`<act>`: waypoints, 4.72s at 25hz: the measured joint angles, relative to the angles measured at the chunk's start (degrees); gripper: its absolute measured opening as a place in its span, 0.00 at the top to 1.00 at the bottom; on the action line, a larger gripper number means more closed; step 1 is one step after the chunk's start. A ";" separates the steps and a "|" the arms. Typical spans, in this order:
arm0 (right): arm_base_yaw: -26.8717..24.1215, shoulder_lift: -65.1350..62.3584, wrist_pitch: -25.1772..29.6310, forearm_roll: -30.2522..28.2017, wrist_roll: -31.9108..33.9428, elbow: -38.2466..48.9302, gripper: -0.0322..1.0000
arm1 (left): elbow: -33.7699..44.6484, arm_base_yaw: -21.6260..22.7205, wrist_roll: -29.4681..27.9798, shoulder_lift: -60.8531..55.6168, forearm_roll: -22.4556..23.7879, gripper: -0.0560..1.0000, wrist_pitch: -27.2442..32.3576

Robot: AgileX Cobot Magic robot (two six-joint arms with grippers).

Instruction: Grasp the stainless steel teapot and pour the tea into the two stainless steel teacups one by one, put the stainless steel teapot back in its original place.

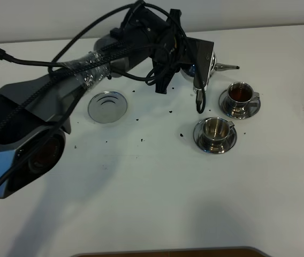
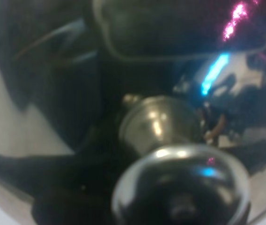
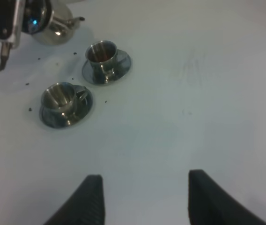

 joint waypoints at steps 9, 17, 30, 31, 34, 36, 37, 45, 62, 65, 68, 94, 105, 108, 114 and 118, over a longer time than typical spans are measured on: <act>0.00 0.00 0.00 0.00 0.00 0.00 0.56 | 0.00 -0.17 -6.28 -2.94 -9.70 0.72 15.31; 0.00 0.00 0.00 0.00 0.00 0.00 0.56 | 0.00 -0.17 -14.32 -2.94 -9.88 0.72 21.71; 0.00 0.00 0.00 0.00 0.00 0.00 0.56 | 0.00 -0.05 -20.35 -2.94 -15.03 0.72 24.80; 0.00 0.00 0.00 0.00 0.00 0.00 0.56 | 0.00 0.02 -20.83 -2.94 -15.03 0.72 24.99; 0.00 0.00 0.00 0.00 0.00 0.00 0.56 | 0.00 0.36 -22.07 -2.94 -15.42 0.72 26.18; 0.00 0.00 0.00 0.00 0.00 0.00 0.56 | 0.00 0.67 -22.68 -2.94 -15.48 0.72 27.04; 0.00 0.00 0.00 0.00 0.00 0.00 0.56 | 0.00 0.92 -23.02 -2.94 -15.48 0.72 27.48; 0.00 0.00 0.00 0.00 0.00 0.00 0.56 | 0.00 1.37 -23.65 -2.19 -15.03 0.72 26.59; 0.00 0.00 0.00 0.00 0.00 0.00 0.56 | 0.00 1.60 -21.06 -9.71 -15.03 0.72 32.08; 0.00 0.00 0.00 0.00 0.00 0.00 0.56 | 1.52 1.85 -21.12 -11.85 -15.37 0.72 32.08; 0.00 0.00 0.00 0.00 0.00 0.00 0.56 | 6.45 1.92 -21.12 -14.87 -15.03 0.72 32.08; 0.00 -0.05 0.00 0.05 0.00 0.00 0.56 | 38.96 5.31 -4.32 -27.86 -6.75 0.72 3.96; 0.00 -0.05 0.00 0.05 0.00 0.00 0.56 | 39.33 5.31 9.84 -20.17 -5.72 0.72 -13.72; 0.00 -0.05 0.00 0.05 0.00 0.00 0.56 | 39.33 5.31 11.75 -19.02 -3.39 0.72 -19.13; 0.00 -0.05 0.00 0.05 0.00 0.00 0.56 | 39.33 5.26 12.38 -18.33 3.78 0.72 -27.39; 0.00 -0.05 0.00 0.12 0.00 0.00 0.56 | 39.33 5.26 12.38 -17.95 7.86 0.72 -29.81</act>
